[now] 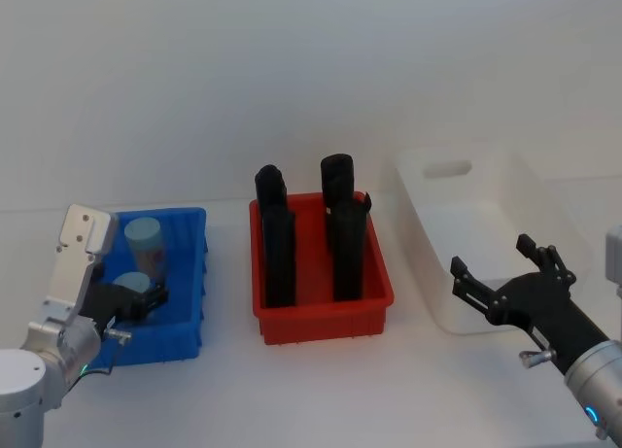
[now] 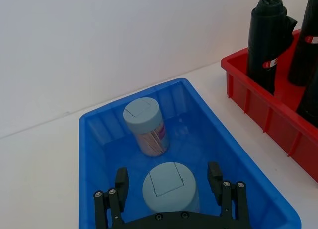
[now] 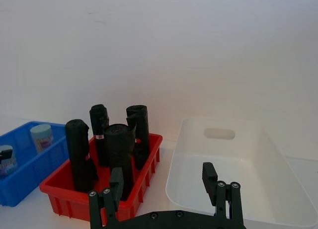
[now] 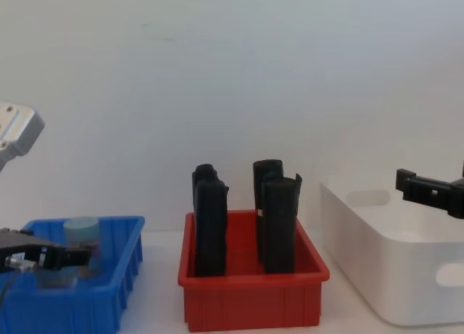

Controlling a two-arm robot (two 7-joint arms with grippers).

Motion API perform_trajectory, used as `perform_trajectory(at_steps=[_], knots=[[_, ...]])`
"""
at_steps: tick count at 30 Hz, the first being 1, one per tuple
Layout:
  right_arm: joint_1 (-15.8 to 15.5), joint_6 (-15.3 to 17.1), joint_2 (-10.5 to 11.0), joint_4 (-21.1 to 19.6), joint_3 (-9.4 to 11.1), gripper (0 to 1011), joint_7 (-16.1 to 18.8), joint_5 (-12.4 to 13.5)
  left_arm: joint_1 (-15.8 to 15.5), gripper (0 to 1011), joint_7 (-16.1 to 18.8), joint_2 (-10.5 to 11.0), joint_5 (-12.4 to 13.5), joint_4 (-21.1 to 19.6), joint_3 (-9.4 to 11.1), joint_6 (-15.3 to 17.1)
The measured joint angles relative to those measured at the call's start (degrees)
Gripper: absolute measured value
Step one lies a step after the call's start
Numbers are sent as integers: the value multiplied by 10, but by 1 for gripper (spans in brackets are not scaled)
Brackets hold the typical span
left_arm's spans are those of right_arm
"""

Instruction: Pick the cotton swabs from the blue box and place them into the white box.

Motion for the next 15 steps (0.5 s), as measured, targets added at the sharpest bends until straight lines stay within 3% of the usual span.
perform_trajectory(at_steps=[9, 15], knots=[[0, 0, 0, 0, 0, 1002, 0, 0, -10, 1004, -17, -4, -13, 32, -6, -11], [0, 0, 0, 0, 0, 1001, 0, 0, -14, 894, -27, -5, -27, 48, -10, -20]])
